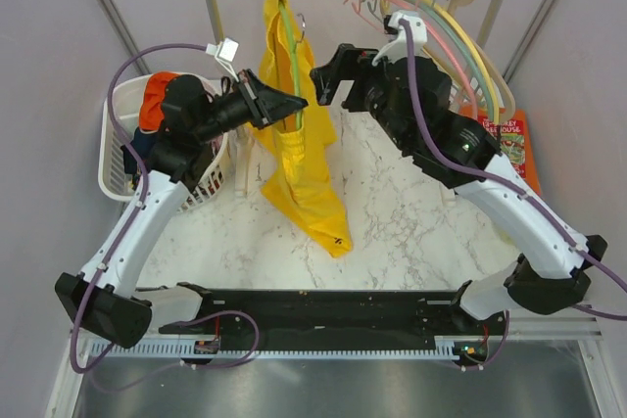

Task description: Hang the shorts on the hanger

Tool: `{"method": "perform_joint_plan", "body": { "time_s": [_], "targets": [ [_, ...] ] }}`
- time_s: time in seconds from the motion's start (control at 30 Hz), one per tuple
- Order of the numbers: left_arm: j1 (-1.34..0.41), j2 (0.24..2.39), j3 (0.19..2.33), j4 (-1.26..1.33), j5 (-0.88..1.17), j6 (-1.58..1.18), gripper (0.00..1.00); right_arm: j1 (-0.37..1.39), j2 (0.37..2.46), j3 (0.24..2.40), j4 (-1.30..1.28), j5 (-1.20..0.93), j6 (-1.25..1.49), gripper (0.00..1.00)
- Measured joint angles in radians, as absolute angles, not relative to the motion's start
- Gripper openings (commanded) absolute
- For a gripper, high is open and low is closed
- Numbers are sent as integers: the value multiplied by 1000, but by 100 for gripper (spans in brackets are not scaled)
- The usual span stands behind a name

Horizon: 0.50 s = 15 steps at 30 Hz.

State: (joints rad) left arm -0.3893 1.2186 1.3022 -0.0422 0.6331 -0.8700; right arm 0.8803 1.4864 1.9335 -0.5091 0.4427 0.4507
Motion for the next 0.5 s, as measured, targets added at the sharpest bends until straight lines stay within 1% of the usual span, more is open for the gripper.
{"method": "perform_joint_plan", "body": {
  "time_s": [0.2,0.5],
  "targets": [
    [-307,1271,1380,89,648,-992,2,879,1385,1876,-477,531,428,98],
    [-261,1311,1446,152,653,-1113,2,879,1348,1805,-472,563,401,98]
  ]
}}
